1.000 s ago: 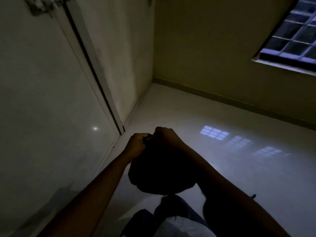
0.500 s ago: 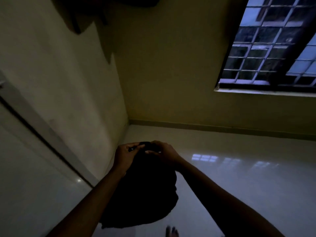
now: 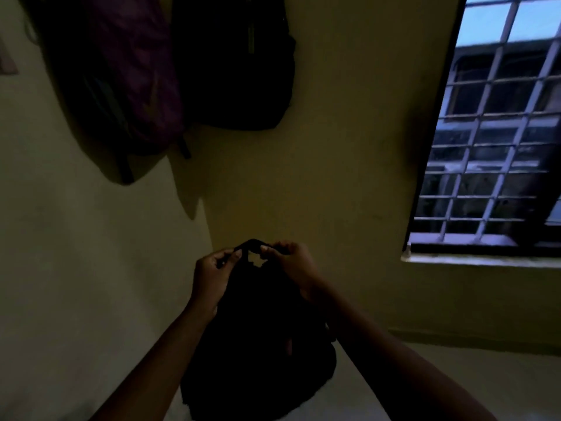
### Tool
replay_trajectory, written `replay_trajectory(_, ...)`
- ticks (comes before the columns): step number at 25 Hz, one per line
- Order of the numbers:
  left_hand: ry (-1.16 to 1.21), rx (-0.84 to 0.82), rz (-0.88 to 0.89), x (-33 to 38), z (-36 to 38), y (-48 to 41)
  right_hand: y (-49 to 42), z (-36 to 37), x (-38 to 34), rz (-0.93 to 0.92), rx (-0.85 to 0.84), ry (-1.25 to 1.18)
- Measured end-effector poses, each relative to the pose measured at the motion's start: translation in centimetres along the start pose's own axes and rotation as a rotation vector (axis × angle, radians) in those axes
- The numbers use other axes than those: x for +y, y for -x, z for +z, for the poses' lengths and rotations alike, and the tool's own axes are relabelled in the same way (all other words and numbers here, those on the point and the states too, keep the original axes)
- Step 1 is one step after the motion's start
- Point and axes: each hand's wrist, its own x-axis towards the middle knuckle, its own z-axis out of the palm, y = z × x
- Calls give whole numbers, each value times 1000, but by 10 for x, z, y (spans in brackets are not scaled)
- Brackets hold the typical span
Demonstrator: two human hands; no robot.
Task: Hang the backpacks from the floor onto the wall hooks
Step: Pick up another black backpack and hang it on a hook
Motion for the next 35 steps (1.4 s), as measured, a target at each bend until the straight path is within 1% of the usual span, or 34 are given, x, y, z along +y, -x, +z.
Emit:
replay_trajectory(2,52,-47,44,19,17,-46,-44,-16,-28,-78,45,-27)
replay_trajectory(4,92,-132,92,41,36,-94,-89,-35,-58,-135,93,-18)
replay_trajectory(7,88,-270,167,82,56,-161,-146,-65,-95,-206,160,68)
replay_trajectory(9,36,-317,250,106,72,-209,-180,-84,-118,-252,216,76)
replay_trajectory(11,-57,-272,346,128,91,-243,-204,-99,-141,-285,261,81)
replay_trajectory(12,-57,-243,402,135,102,-257,-215,-107,-150,-315,290,81)
replay_trajectory(15,13,-148,600,172,131,-288,-246,-134,-187,-451,355,113)
replay_trajectory(18,-30,-43,797,222,158,-327,-279,-162,-223,-638,411,110)
replay_trajectory(20,-46,10,863,255,176,-358,-300,-185,-246,-713,470,130)
replay_trajectory(22,-52,16,911,285,190,-388,-322,-210,-268,-721,486,201)
replay_trajectory(25,-37,42,954,327,199,-422,-353,-239,-305,-715,329,217)
replay_trajectory(26,-51,65,971,343,198,-432,-363,-246,-322,-737,308,214)
replay_trajectory(30,-82,134,1039,405,187,-471,-394,-255,-389,-825,379,234)
replay_trajectory(31,-112,176,1062,421,183,-483,-402,-255,-406,-852,403,257)
replay_trajectory(33,-173,310,1112,448,179,-505,-423,-252,-441,-908,446,328)
replay_trajectory(35,-225,405,1147,473,177,-525,-445,-251,-474,-947,529,397)
